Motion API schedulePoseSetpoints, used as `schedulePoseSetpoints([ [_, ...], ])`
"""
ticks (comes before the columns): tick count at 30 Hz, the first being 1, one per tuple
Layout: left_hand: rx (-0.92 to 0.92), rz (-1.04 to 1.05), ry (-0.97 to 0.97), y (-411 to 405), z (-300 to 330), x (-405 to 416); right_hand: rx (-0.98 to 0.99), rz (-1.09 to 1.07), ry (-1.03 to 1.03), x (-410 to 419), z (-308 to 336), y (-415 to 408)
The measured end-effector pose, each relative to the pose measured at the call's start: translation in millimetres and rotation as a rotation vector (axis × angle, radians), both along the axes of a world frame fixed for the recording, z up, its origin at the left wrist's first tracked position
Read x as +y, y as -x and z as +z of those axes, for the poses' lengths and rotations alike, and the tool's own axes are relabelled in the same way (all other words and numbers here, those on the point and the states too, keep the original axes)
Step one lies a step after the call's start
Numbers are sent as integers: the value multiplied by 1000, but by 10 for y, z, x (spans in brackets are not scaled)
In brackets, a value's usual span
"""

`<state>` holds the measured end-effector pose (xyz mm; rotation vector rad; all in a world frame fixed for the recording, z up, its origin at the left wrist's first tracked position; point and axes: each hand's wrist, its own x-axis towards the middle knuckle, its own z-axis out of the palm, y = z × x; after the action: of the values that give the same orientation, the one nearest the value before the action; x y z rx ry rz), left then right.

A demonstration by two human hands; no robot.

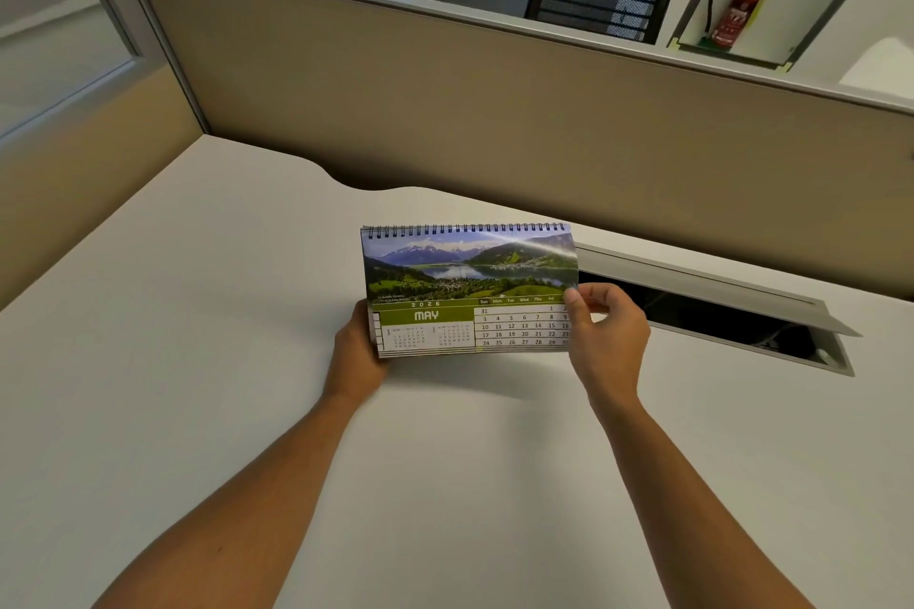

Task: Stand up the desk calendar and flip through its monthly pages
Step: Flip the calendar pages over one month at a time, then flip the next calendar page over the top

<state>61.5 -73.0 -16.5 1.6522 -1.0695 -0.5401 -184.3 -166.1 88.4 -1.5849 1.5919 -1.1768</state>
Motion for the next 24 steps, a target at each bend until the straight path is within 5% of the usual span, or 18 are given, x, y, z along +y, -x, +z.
schedulePoseSetpoints([
  [8,-112,54,-25,7,-96,21,-630,326,-298,-108,530,63],
  [11,-90,31,-84,-15,-53,-46,-723,453,-264,-182,685,-9],
  [24,-49,56,-126,23,-18,-27,648,559,121,-345,447,-423],
])
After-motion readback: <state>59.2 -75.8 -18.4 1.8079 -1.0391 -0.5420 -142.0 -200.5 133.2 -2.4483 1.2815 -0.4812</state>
